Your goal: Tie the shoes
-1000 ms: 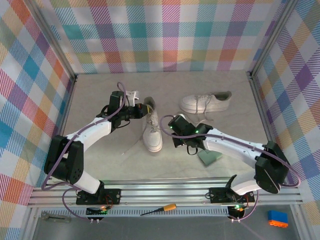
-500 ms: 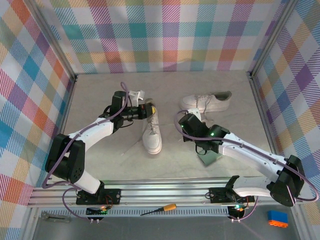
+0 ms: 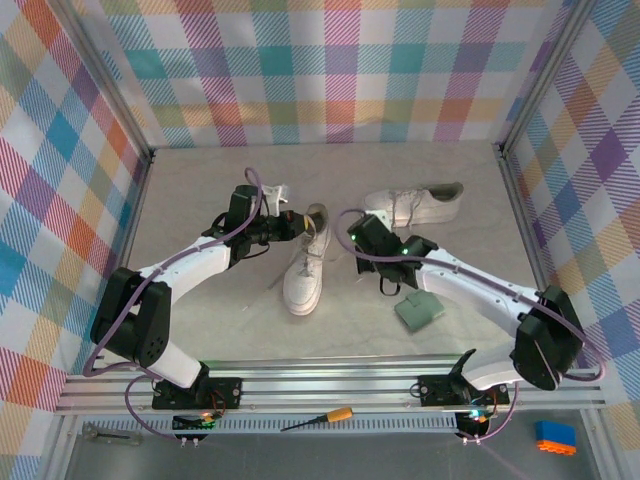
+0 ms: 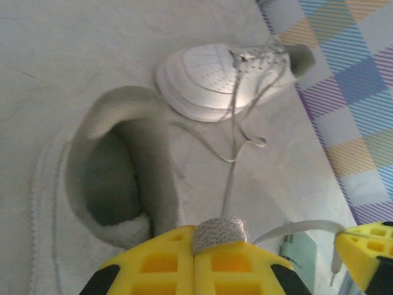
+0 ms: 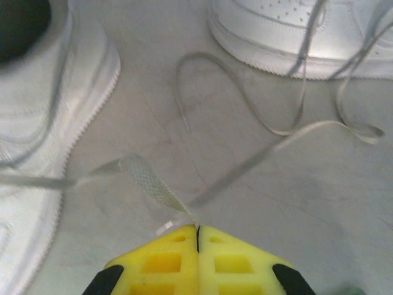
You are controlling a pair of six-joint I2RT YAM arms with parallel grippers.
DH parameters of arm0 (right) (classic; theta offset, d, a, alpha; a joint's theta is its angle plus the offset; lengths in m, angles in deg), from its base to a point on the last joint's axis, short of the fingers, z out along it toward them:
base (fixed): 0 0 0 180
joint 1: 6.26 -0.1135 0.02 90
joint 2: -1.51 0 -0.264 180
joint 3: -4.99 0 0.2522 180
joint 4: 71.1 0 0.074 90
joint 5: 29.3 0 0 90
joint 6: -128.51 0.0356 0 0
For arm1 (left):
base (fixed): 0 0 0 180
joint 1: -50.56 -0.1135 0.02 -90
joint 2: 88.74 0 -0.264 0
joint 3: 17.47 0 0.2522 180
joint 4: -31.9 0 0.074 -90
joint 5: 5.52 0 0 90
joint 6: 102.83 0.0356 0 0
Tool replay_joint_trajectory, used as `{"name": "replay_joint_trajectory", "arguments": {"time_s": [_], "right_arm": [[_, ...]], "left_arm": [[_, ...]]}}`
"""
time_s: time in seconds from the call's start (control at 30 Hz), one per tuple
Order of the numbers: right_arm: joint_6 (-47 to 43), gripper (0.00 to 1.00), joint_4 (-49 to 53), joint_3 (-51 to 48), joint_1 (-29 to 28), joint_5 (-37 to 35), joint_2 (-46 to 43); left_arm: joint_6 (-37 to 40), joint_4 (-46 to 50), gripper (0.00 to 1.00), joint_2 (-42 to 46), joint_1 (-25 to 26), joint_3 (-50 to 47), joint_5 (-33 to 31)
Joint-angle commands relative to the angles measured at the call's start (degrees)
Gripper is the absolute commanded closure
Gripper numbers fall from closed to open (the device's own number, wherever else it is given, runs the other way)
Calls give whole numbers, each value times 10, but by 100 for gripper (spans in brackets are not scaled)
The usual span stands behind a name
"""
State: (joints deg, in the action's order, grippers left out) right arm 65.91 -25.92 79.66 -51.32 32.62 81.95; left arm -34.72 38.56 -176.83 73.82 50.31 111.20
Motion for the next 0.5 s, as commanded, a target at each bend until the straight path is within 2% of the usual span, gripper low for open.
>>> {"name": "replay_joint_trajectory", "arguments": {"time_s": [0.0, 0.13, 0.3, 0.47], "right_arm": [[-23, 100, -79, 51, 34, 71, 21], [-57, 100, -118, 109, 56, 124, 67], [-79, 100, -125, 196, 71, 137, 138], [-85, 100, -79, 306, 84, 138, 234]], "left_arm": [[-11, 18, 100, 14, 3, 3, -61], [-11, 37, 100, 16, 3, 10, -83], [-20, 24, 100, 21, 3, 2, -87], [-24, -4, 100, 28, 3, -14, -76]]}}
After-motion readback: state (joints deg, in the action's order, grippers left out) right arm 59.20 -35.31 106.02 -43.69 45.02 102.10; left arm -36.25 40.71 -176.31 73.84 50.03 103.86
